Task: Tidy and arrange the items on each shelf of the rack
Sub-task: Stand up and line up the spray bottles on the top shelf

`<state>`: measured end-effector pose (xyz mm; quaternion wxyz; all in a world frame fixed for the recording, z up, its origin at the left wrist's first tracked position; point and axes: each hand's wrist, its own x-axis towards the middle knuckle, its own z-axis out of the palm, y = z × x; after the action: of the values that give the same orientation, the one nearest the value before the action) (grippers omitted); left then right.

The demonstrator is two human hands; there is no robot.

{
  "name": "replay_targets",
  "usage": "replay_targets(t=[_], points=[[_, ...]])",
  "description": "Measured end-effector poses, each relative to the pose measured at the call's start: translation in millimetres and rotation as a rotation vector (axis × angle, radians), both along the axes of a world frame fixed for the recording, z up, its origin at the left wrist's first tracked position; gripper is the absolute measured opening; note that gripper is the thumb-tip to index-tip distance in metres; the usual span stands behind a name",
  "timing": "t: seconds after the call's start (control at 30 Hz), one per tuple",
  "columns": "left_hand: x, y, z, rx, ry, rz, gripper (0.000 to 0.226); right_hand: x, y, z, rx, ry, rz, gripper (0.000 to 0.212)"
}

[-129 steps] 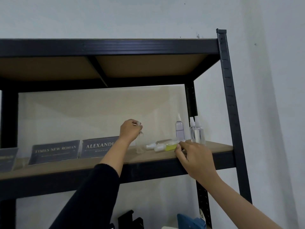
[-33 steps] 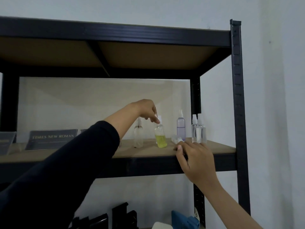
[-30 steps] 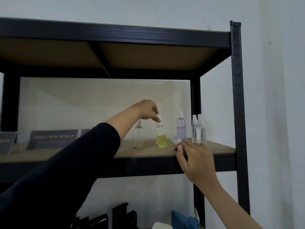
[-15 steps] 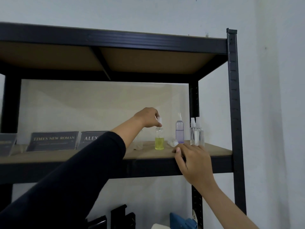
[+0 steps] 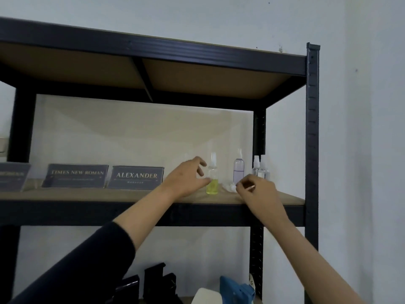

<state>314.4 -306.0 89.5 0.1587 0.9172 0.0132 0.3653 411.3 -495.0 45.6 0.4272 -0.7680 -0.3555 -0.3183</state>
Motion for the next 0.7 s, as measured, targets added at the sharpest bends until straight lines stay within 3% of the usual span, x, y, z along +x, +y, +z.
replay_targets(t=[0.2,0.33,0.43,0.53,0.7], points=[[-19,11,-31,-0.002,0.053,0.071,0.035,28,25,36,-0.236,0.145,-0.108,0.045],[-23,9,-38,0.101,0.011,0.146,0.039,33,38,38,-0.403,0.173,-0.192,0.036],[-20,11,-43,0.121,-0.019,0.157,0.040,39,37,44,-0.351,0.119,-0.210,0.026],[-17,12,-44,0.091,-0.020,0.161,0.038,49,33,62,-0.168,0.107,-0.163,0.018],[-17,12,-44,0.079,0.003,0.168,0.035,54,38,92,-0.122,0.148,-0.103,0.021]])
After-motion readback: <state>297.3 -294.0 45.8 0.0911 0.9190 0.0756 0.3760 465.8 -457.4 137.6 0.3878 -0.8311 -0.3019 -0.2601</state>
